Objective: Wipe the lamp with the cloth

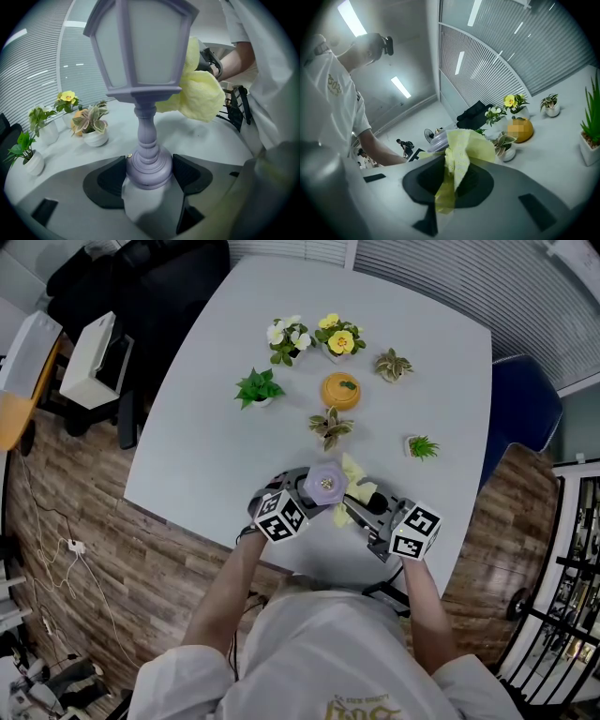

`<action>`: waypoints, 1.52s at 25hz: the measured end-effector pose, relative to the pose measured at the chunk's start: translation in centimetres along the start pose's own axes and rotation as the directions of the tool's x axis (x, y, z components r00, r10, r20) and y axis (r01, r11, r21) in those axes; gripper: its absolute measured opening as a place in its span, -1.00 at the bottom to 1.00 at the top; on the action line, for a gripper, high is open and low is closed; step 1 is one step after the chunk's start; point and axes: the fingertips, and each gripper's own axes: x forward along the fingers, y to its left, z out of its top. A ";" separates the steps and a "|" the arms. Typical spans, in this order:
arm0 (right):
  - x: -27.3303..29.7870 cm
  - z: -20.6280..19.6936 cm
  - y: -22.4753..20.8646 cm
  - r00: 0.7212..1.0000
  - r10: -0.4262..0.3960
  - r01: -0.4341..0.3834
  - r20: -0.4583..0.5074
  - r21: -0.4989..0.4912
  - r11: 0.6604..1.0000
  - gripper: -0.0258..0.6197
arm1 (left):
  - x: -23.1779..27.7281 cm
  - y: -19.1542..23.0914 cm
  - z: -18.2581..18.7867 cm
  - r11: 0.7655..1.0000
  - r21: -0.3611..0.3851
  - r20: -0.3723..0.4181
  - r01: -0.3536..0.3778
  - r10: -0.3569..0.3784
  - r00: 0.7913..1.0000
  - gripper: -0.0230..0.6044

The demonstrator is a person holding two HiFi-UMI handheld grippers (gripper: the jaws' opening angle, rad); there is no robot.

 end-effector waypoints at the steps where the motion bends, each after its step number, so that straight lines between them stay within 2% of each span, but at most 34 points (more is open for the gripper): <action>1: 0.1 -0.1 -0.1 1.000 -0.004 0.004 -0.009 -0.001 1.000 -0.78 | 0.0 0.0 0.0 1.000 0.000 0.000 0.000 0.000 1.000 0.09; 17: 0.5 -1.3 -1.0 0.995 -0.050 0.049 -0.081 -0.010 0.999 -0.78 | -0.1 -0.2 0.1 1.000 0.000 0.001 -0.002 0.002 1.000 0.09; 38: 0.1 -1.3 0.6 0.994 -0.082 0.082 -0.074 0.000 0.997 -0.78 | -0.2 -0.1 0.1 1.000 -0.002 -0.001 0.000 0.000 1.000 0.09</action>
